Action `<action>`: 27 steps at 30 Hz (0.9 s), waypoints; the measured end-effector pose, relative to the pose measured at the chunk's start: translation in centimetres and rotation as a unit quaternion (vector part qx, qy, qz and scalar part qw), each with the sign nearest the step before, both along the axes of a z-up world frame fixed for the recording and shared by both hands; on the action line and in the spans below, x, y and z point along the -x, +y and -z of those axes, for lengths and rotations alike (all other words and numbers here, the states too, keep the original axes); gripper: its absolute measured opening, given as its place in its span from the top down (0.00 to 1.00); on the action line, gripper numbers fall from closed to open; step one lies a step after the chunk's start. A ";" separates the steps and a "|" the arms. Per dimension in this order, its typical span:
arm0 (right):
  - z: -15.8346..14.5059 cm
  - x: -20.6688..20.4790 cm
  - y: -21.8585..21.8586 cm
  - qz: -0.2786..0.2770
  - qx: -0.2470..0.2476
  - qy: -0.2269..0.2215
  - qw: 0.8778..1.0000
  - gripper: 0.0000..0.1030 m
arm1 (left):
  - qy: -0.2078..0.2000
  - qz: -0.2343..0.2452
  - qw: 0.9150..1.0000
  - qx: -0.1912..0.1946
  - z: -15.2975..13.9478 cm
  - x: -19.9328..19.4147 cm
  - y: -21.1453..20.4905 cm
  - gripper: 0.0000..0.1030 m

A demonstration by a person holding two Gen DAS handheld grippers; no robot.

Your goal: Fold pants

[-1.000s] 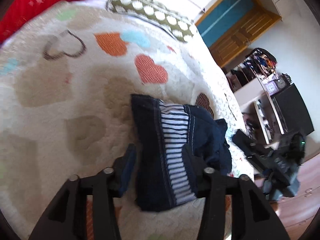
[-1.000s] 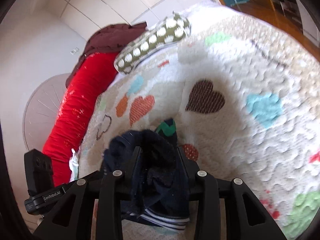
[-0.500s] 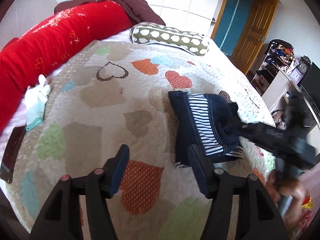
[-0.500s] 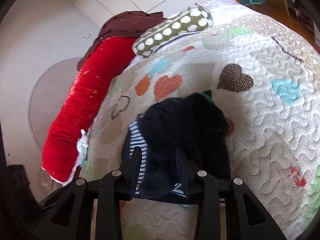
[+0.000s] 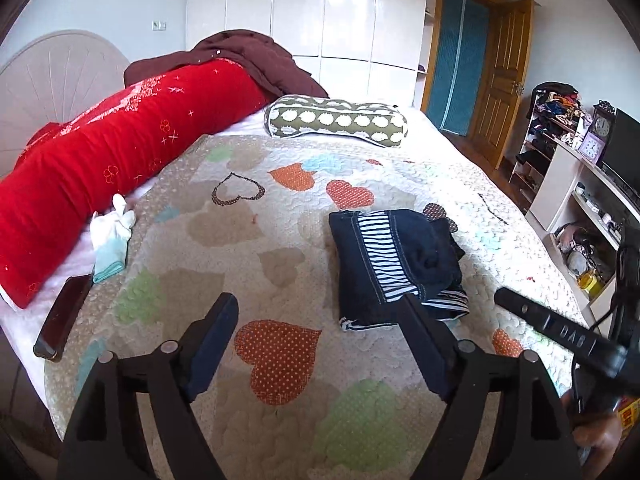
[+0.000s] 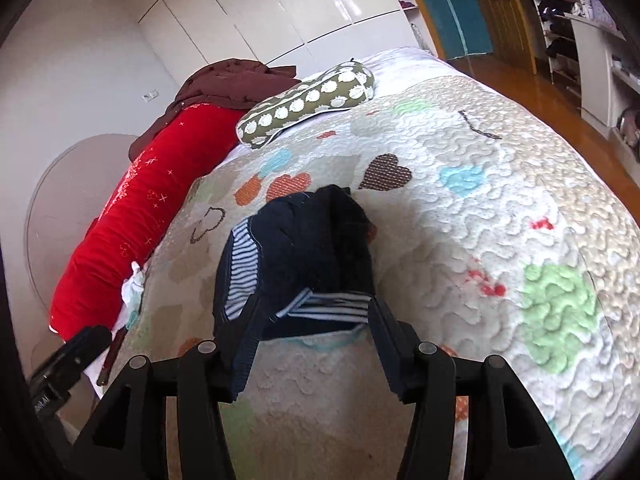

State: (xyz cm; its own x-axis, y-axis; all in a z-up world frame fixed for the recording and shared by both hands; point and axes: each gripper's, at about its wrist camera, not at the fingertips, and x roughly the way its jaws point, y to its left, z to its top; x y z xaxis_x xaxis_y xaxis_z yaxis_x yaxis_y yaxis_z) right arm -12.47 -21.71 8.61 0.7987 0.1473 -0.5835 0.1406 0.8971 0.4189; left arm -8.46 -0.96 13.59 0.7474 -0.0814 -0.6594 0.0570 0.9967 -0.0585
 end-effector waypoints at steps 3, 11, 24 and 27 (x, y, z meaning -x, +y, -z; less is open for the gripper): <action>0.8 1.8 0.0 0.021 0.018 0.019 0.999 0.43 | 0.004 0.010 1.000 -0.001 0.2 0.7 -0.9 0.20; 1.4 4.1 0.0 0.035 0.064 0.036 0.997 0.40 | 0.016 0.032 0.999 -0.019 1.0 1.9 -2.8 0.20; 1.7 4.8 1.3 0.028 0.088 0.040 0.995 0.39 | 0.025 0.039 0.999 -0.017 1.5 2.1 -3.3 0.20; 1.9 4.7 1.6 0.027 0.091 0.045 0.994 0.38 | 0.029 0.041 0.999 -0.016 1.7 2.0 -3.3 0.20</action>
State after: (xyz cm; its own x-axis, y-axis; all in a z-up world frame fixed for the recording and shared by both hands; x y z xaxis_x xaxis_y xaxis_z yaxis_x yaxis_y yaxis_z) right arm -17.20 -20.14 6.72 0.7465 -0.0090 -0.6653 0.2202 0.9469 0.2343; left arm -10.49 -4.25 11.84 0.7000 -0.1188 -0.7042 0.1355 0.9902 -0.0324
